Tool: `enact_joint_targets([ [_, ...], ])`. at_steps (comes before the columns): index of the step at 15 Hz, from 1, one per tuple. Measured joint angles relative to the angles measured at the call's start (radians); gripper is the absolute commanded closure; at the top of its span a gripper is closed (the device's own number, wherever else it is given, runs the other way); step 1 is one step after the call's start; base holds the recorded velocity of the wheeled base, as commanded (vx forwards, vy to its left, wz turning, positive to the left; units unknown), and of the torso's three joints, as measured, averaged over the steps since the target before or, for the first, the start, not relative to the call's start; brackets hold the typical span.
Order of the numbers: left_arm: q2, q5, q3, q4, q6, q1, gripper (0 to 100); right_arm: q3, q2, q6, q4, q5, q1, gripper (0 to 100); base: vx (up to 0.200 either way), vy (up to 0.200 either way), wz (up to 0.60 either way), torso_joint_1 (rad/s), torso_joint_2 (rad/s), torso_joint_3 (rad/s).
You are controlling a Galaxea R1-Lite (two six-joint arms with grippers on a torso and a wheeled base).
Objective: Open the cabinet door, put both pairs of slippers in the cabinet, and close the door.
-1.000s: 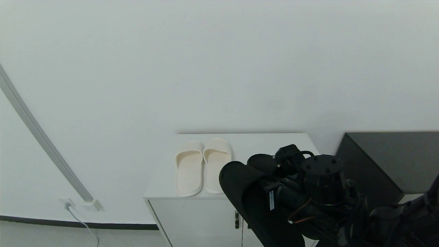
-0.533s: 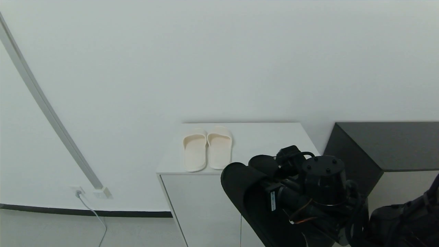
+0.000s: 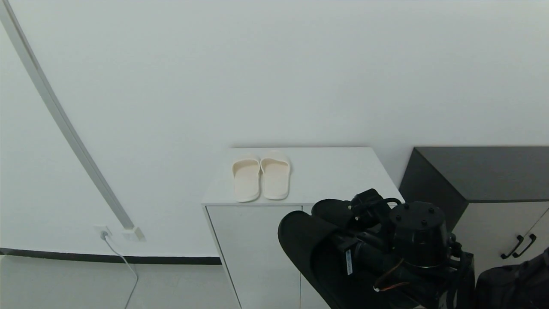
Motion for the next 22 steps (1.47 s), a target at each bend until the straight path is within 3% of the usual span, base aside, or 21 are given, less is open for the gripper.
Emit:
enact_joint_targets([
  [12, 0.000, 0.000, 0.000, 0.000, -0.001, 0.000, 100, 0.090, -0.018, -0.037, -0.063, 0.057, 0.017, 100, 0.000, 0.000, 0.00, 0.000, 0.00, 0.000],
  [22, 0.000, 0.001, 0.000, 0.000, -0.002, 0.000, 100, 0.169, -0.019, -0.041, -0.147, 0.059, 0.040, 100, 0.000, 0.000, 0.00, -0.148, 0.33, 0.183],
])
